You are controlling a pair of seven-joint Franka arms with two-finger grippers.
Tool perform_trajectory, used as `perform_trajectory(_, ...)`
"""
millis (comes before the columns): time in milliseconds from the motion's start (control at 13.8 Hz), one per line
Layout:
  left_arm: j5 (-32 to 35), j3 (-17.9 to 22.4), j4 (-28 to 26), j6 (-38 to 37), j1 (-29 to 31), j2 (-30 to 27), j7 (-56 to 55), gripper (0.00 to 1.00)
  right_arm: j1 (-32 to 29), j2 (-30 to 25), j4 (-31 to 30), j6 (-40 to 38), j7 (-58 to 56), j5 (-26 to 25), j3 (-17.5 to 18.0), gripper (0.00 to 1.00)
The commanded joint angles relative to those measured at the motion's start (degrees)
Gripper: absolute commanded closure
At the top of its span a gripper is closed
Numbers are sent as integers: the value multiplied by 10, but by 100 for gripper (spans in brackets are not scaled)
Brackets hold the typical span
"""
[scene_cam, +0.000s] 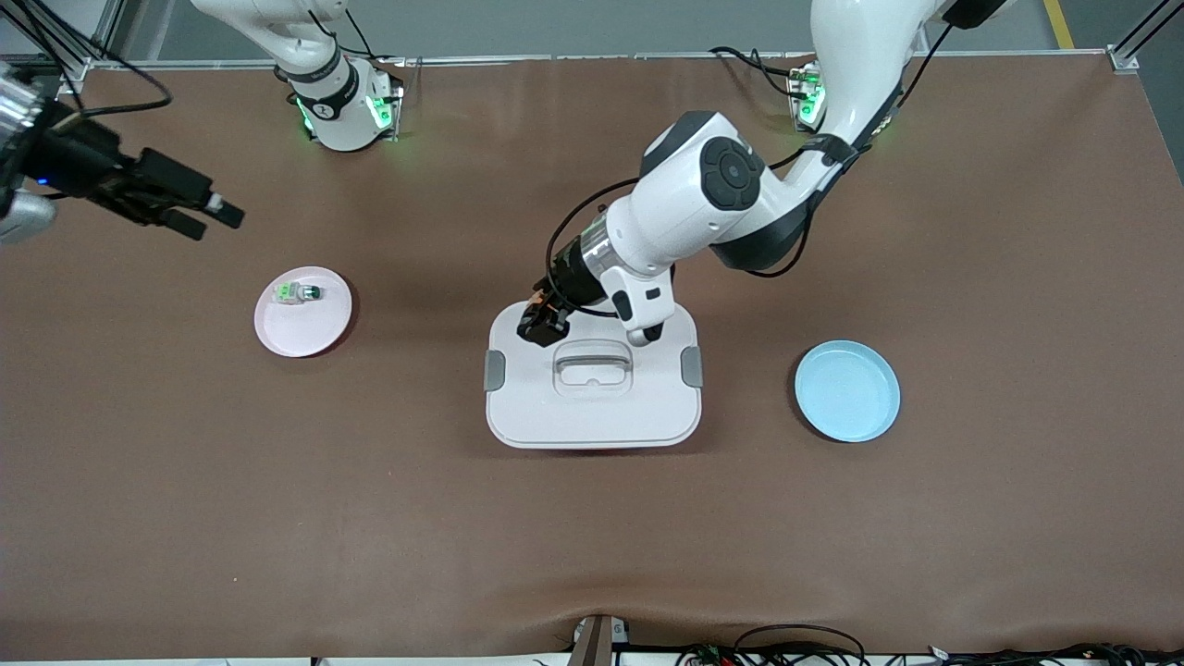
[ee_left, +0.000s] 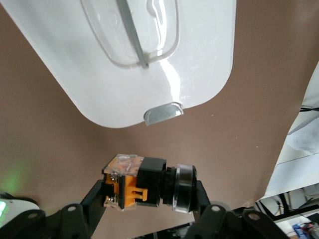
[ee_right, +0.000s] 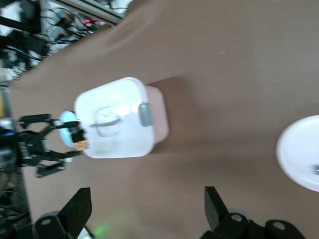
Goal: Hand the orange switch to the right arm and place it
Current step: 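Hold the switch with the left gripper while the right gripper approaches it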
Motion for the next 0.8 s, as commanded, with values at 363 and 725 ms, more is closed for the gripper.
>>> perform_trajectory(363,-10,-1,57,47,-39,30,-82,100,167,-45,-161,252,15,90,6,0)
perform_trajectory(725,-19,-3,58,59,-43,31,-83,100,235,21,-151,344,29,90,6,0)
